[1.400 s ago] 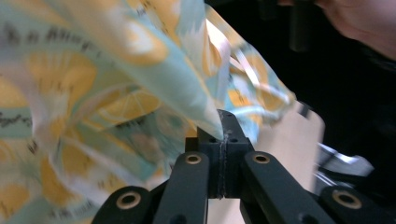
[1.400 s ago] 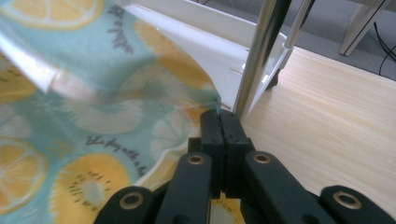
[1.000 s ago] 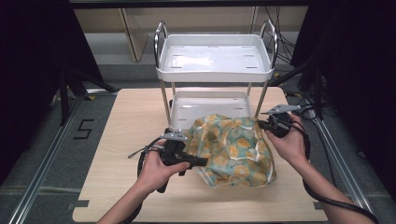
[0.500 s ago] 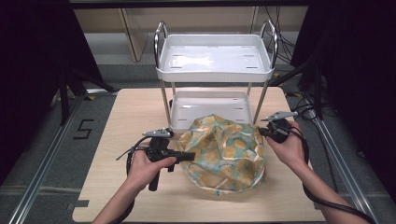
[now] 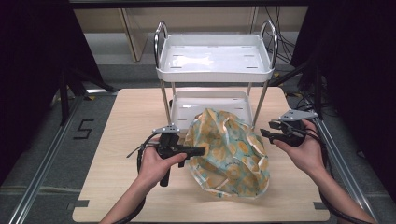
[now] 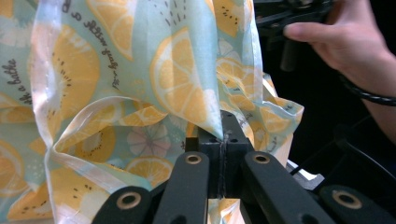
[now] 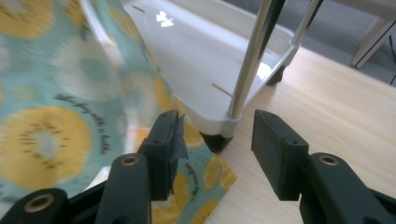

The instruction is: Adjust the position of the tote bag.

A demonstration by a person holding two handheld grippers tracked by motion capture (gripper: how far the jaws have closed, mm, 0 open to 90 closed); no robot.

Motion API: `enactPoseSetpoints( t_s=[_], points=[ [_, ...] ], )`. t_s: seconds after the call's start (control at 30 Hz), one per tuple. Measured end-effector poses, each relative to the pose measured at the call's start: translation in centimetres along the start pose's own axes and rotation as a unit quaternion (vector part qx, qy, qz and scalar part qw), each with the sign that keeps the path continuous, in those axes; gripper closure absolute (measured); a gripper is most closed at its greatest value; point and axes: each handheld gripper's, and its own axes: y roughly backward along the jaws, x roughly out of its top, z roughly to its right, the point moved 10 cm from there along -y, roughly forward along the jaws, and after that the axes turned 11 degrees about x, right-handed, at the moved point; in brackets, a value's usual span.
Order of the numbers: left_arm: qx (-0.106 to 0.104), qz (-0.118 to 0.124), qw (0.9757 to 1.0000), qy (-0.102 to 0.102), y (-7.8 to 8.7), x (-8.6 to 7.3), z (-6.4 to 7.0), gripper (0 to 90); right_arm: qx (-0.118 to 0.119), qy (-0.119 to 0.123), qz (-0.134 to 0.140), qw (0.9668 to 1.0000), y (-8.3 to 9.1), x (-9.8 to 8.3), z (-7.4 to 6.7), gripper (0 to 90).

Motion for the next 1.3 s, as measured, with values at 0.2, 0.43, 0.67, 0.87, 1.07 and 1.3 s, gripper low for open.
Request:
enactPoseSetpoints(
  t_s=[0.2,0.43,0.67,0.87,1.07,1.3],
  points=[
    [0.002,0.003,1.0,-0.007,-0.5,0.4,0.4,89.2,0.01,0.039,0.021,0.999,1.7,1.2,-2.2,52.3],
    [0.016,0.009,0.9997,-0.018,-0.9,0.8,0.3,89.2,0.062,0.062,0.021,0.9959,0.8,1.8,-6.3,47.3],
    [0.02,0.011,0.9995,-0.02,-1.2,1.0,0.4,89.1,0.112,0.086,0.019,0.9898,-1.5,1.4,-10.6,34.7],
    [0.015,0.008,0.9995,-0.027,-1.6,0.7,1.0,89.2,0.112,0.118,-0.011,0.9866,-3.3,0.5,-12.3,35.6],
    [0.004,-0.011,0.9993,-0.035,-1.8,-0.6,1.7,89.3,0.068,0.097,-0.034,0.9924,-4.3,0.1,-10.3,85.1],
    [0.007,-0.029,0.999,-0.034,-0.8,-2.5,0.5,89.5,0.023,0.046,-0.04,0.9979,-4.5,0.8,-5.4,90.0]
  ],
)
